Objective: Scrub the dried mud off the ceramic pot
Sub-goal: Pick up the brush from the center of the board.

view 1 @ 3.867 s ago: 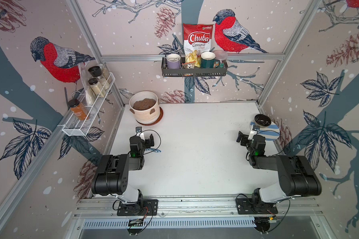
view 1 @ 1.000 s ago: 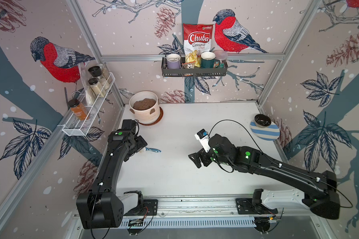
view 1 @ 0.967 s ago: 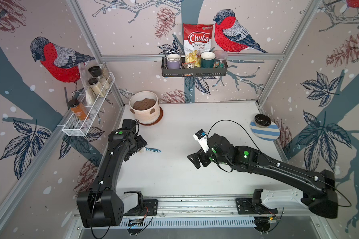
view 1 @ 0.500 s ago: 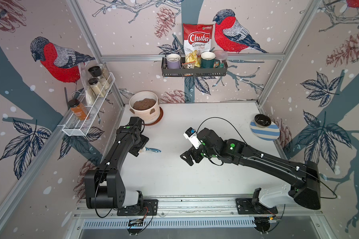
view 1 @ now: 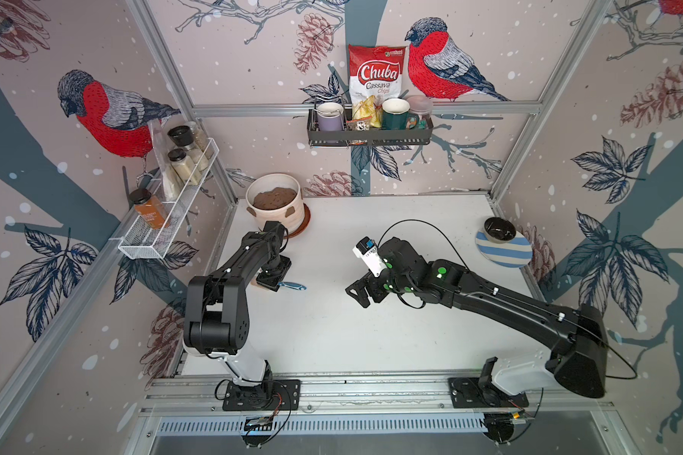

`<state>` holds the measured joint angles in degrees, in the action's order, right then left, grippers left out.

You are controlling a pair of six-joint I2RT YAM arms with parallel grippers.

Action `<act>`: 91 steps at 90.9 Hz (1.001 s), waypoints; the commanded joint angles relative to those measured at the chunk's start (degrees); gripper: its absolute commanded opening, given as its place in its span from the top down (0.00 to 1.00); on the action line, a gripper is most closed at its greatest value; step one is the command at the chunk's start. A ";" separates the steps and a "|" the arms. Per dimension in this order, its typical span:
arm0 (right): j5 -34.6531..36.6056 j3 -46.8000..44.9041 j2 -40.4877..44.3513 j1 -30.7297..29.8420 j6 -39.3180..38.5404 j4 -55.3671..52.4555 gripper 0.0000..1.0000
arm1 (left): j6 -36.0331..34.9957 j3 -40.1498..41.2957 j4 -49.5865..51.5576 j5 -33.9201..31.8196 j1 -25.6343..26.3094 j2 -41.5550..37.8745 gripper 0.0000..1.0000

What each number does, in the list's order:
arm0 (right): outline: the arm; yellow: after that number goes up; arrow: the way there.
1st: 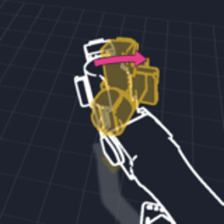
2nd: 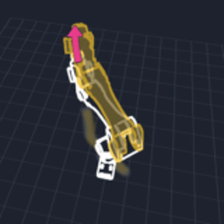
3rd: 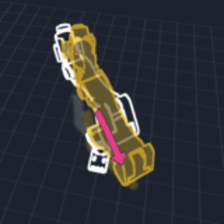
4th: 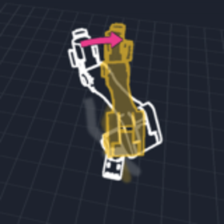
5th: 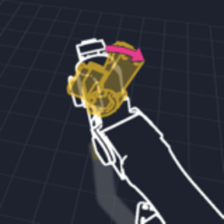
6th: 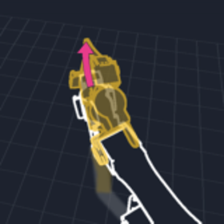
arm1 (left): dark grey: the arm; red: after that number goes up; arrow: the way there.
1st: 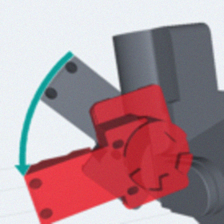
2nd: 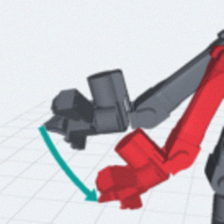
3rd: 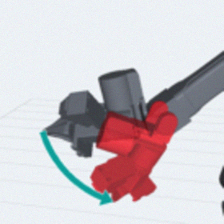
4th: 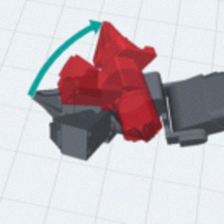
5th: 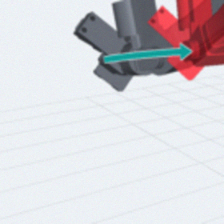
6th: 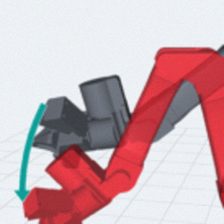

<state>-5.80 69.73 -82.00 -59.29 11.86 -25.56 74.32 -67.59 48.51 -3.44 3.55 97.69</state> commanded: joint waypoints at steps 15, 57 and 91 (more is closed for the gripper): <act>-5.87 2.28 -4.32 -1.58 -3.37 2.97 0.00 | 0.62 -1.17 -0.61 -1.13 0.02 4.87 0.42; -8.76 7.00 -12.03 -1.12 -3.12 2.35 0.00 | -2.82 -2.94 0.20 -2.54 -1.14 9.26 0.47; -11.18 5.94 -12.19 -0.62 -1.77 3.82 0.00 | -4.41 -3.24 3.64 -5.56 -1.43 8.21 0.85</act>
<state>-15.62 75.83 -94.39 -60.18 9.02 -23.62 71.42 -70.19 49.04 -6.76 2.44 106.52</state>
